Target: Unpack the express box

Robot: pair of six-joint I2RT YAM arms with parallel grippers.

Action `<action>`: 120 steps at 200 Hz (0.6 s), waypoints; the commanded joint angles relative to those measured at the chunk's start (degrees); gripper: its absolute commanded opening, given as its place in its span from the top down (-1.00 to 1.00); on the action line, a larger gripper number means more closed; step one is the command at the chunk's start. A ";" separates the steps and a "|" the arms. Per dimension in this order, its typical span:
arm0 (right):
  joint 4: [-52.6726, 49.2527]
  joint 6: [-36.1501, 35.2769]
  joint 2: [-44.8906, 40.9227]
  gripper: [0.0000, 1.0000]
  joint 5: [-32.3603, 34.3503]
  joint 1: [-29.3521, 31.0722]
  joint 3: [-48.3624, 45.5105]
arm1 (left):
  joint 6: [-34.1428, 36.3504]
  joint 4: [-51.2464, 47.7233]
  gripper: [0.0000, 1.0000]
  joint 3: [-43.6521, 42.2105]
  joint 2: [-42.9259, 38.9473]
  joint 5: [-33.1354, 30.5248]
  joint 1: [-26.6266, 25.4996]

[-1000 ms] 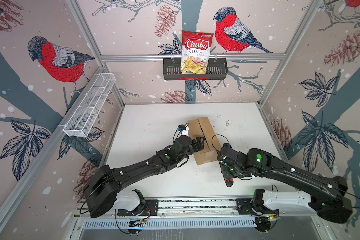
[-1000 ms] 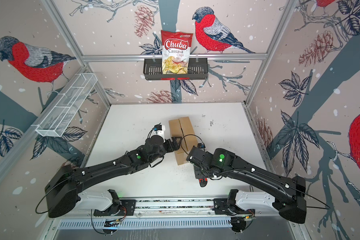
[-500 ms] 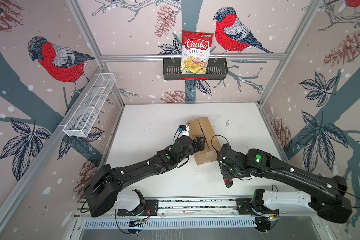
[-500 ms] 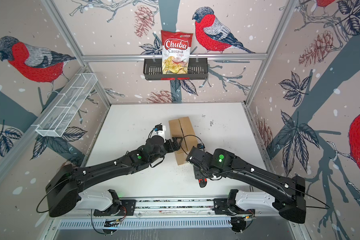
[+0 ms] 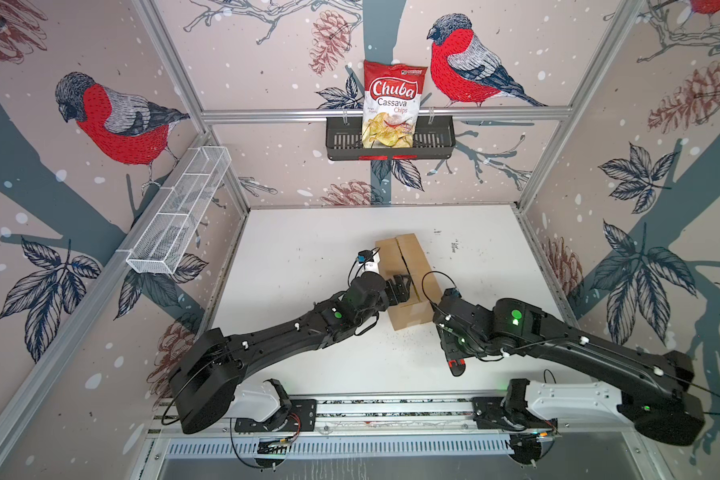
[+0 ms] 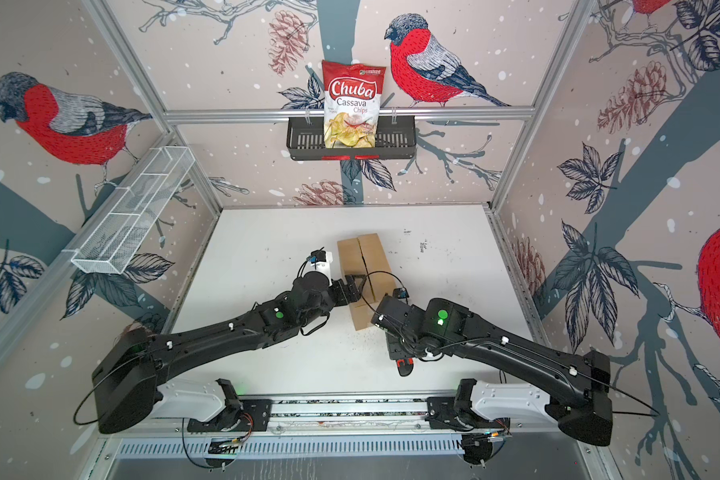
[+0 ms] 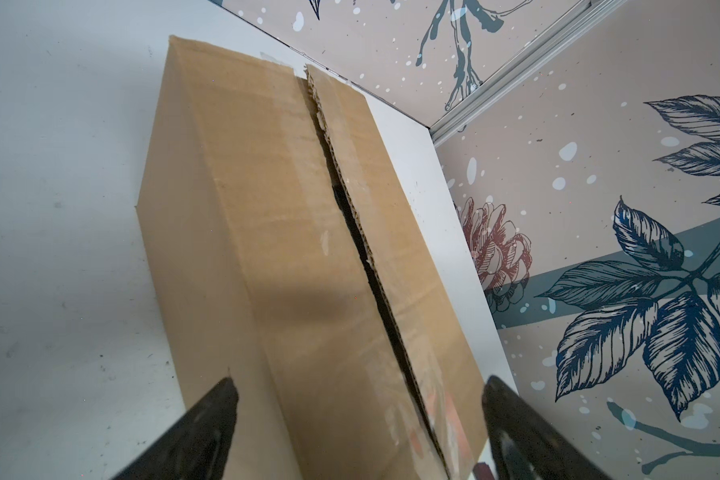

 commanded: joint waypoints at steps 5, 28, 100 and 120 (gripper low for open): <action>-0.22 0.78 -0.33 0.81 1.19 0.10 0.85 | -0.13 2.40 -0.83 -0.04 0.09 -0.03 -0.05; -0.55 0.89 -0.40 0.80 1.36 0.10 1.11 | -0.18 2.49 -0.83 -0.07 0.05 0.01 -0.14; -0.29 0.72 -0.14 0.81 1.44 0.15 1.03 | -0.36 2.65 -0.83 -0.42 -0.22 -0.22 -0.32; -0.33 0.70 -0.13 0.81 1.17 0.16 0.85 | -0.36 2.79 -0.83 -0.50 -0.21 -0.29 -0.40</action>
